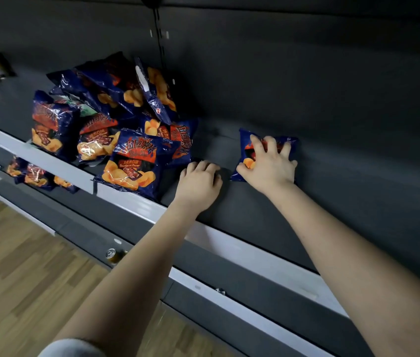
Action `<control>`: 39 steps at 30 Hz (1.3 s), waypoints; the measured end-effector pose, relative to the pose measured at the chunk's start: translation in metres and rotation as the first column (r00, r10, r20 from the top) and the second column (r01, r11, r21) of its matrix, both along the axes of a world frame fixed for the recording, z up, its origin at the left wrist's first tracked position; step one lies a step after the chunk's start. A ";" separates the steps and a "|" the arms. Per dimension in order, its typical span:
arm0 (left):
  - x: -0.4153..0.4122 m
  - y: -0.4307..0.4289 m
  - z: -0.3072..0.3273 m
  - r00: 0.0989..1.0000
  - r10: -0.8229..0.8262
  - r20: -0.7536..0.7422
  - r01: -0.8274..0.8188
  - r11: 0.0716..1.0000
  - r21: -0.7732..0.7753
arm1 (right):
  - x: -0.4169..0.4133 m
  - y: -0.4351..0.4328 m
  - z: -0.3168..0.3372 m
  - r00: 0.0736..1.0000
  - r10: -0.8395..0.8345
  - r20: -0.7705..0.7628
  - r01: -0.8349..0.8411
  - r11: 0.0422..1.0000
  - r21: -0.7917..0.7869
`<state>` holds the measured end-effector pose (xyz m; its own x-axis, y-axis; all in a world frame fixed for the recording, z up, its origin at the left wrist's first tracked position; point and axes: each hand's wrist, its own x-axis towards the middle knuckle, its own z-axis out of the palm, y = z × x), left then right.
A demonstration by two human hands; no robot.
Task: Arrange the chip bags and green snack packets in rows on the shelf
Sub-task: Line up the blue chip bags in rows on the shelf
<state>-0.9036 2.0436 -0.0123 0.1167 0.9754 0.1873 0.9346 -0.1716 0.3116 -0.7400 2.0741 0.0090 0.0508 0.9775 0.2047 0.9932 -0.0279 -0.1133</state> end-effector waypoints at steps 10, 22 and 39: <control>0.006 -0.011 0.014 0.992 -0.023 -0.125 0.027 0.999 0.030 | 0.024 -0.035 0.007 0.991 0.131 -0.023 -0.129 0.989 0.068; 0.185 -0.034 0.045 0.960 -0.272 -0.068 0.275 0.961 0.025 | 0.197 -0.106 0.030 1.000 -0.031 -0.005 0.031 0.940 0.339; 0.460 -0.146 0.048 0.699 -0.704 -0.129 0.711 0.703 0.018 | 0.434 -0.288 0.038 0.888 -0.454 -0.068 0.439 0.798 0.412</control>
<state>-0.4438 1.8979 0.0360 0.7898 0.5836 0.1885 0.5551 -0.8110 0.1850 -0.3061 1.7865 0.0474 0.4473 0.6762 0.5853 0.8852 -0.4282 -0.1818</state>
